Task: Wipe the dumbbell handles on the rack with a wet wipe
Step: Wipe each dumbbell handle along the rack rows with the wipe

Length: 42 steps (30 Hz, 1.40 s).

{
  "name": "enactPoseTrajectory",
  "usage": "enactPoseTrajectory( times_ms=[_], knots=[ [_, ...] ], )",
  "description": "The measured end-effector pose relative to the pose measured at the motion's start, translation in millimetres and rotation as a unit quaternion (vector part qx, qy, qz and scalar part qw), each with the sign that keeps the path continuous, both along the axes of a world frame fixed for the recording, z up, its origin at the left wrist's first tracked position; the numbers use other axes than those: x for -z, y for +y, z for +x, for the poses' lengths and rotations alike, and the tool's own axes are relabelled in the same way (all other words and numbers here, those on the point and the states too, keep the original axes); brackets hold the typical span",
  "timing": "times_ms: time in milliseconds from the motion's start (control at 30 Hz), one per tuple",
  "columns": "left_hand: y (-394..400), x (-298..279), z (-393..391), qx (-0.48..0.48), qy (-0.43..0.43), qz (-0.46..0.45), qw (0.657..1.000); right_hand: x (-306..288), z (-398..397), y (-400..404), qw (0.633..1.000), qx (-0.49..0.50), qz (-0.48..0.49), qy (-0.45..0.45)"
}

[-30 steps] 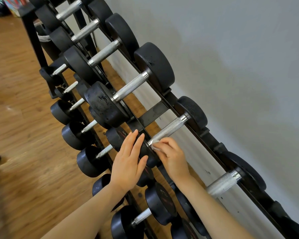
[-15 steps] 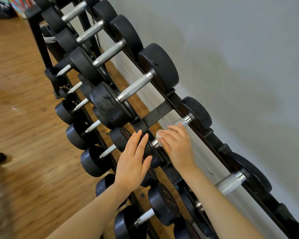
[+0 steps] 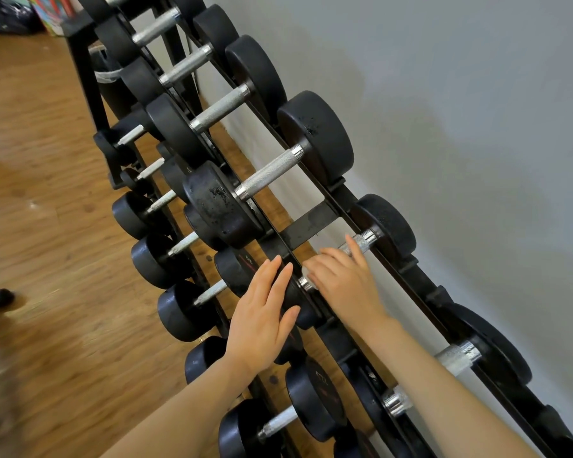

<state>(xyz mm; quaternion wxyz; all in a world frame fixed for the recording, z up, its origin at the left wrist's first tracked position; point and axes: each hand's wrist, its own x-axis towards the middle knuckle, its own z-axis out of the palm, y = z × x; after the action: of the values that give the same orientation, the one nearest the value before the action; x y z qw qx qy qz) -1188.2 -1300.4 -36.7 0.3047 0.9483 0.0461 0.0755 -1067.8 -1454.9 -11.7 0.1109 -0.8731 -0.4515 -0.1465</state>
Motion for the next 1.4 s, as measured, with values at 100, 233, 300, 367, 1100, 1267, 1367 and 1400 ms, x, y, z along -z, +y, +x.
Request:
enactPoseTrajectory(
  times_ms=[100,233,300,367,1100,1267,1367,1400],
  knots=[
    [0,0,0,0.0,0.001,0.003,1.0,1,-5,2,1.0,0.006,0.014,0.0],
    [1,-1,-1,0.002,0.003,0.002,1.0,6,-9,-3,0.999,-0.004,0.016,-0.029],
    [1,0,-1,0.003,0.001,0.004,1.0,7,-3,-11,0.995,0.06,0.063,-0.044],
    [0,0,-1,0.001,-0.003,0.003,1.0,9,-7,-14,0.992,0.076,0.094,-0.044],
    [0,-2,-1,-0.004,0.004,0.004,1.0,20,-33,-1,0.982,0.044,0.173,0.057],
    [0,-2,-1,-0.001,0.002,0.001,1.0,20,-31,-7,0.965,0.109,0.227,0.074],
    [0,-2,0,-0.002,0.002,0.0,1.0,25,-37,-4,0.977,0.047,0.192,0.084],
    [0,-2,0,-0.004,0.002,-0.001,1.0,26,-35,-5,0.977,0.04,0.191,0.088]
  ],
)
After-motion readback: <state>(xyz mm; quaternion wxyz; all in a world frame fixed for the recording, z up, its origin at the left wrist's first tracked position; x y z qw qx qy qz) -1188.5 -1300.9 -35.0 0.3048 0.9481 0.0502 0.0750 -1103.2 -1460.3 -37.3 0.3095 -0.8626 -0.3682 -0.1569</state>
